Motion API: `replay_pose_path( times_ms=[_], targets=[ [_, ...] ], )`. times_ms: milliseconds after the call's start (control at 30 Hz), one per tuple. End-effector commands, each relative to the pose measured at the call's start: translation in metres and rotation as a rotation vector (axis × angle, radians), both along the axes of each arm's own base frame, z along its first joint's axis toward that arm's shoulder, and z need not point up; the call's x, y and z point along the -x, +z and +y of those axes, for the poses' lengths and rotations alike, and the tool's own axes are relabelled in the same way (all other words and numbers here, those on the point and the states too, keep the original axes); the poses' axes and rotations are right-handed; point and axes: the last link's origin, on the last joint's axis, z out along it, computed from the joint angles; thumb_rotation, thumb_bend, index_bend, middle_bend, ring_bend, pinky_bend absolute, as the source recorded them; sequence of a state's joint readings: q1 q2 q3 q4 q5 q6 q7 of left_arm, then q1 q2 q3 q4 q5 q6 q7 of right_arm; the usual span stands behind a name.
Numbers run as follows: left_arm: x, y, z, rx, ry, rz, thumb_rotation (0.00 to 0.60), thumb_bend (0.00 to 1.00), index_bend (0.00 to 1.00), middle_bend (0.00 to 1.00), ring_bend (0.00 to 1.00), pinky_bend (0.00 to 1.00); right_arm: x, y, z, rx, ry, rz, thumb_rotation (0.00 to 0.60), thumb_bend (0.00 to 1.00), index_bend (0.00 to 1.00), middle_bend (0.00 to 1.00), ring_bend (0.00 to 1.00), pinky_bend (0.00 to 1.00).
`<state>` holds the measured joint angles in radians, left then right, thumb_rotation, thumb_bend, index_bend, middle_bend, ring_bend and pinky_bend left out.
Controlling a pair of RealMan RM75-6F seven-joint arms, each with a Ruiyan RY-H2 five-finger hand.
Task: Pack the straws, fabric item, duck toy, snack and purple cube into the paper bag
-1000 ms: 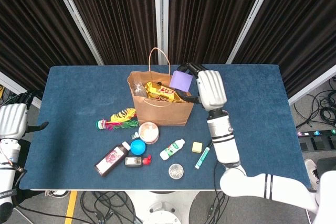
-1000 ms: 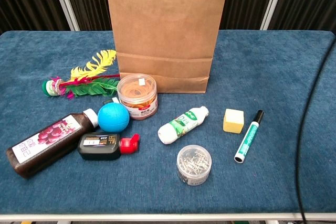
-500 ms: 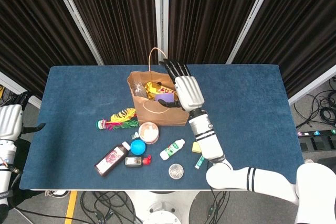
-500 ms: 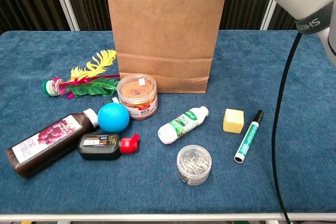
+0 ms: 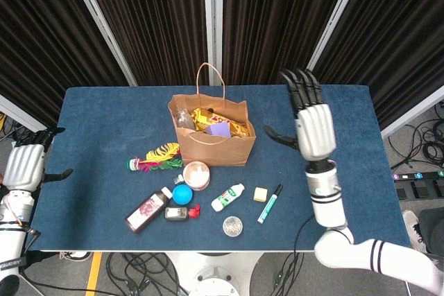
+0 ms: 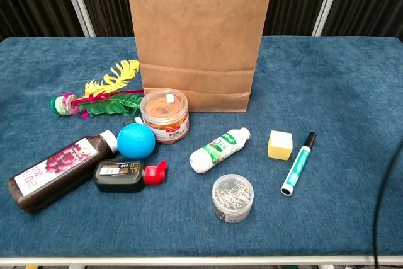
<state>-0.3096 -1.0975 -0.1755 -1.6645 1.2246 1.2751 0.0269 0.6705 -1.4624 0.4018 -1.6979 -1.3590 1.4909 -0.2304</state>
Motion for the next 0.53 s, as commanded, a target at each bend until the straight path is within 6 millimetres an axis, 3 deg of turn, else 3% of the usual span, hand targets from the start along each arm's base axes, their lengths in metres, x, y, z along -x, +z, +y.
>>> replay_pose_path(
  times_ms=[33,167,267,400,533],
  targets=[
    [0.003,-0.012,-0.007,0.018,-0.025,0.006,0.6,0.09,0.25,0.3,0.22,0.33,0.096,0.02,0.037,0.095,-0.184,0.211,0.6,0.0,0.04,0.08,0.0,0.0],
    [0.006,-0.019,-0.01,0.003,-0.067,0.016,0.6,0.09,0.25,0.3,0.22,0.32,0.168,0.022,0.074,0.061,-0.346,0.344,0.6,0.0,0.05,0.08,0.0,0.0],
    [0.009,-0.02,-0.013,-0.011,-0.09,0.039,0.6,0.09,0.25,0.29,0.21,0.32,0.201,0.022,0.095,0.03,-0.439,0.406,0.6,0.0,0.06,0.08,0.0,0.0],
    [0.012,-0.02,-0.019,-0.031,-0.101,0.043,0.6,0.08,0.25,0.29,0.2,0.31,0.228,0.024,0.107,-0.031,-0.561,0.44,0.6,0.0,0.08,0.07,0.0,0.0],
    [0.015,-0.02,-0.024,-0.054,-0.113,0.026,0.6,0.08,0.25,0.29,0.2,0.31,0.238,0.024,0.107,-0.071,-0.617,0.481,0.6,0.0,0.08,0.07,0.0,0.0]
  ],
)
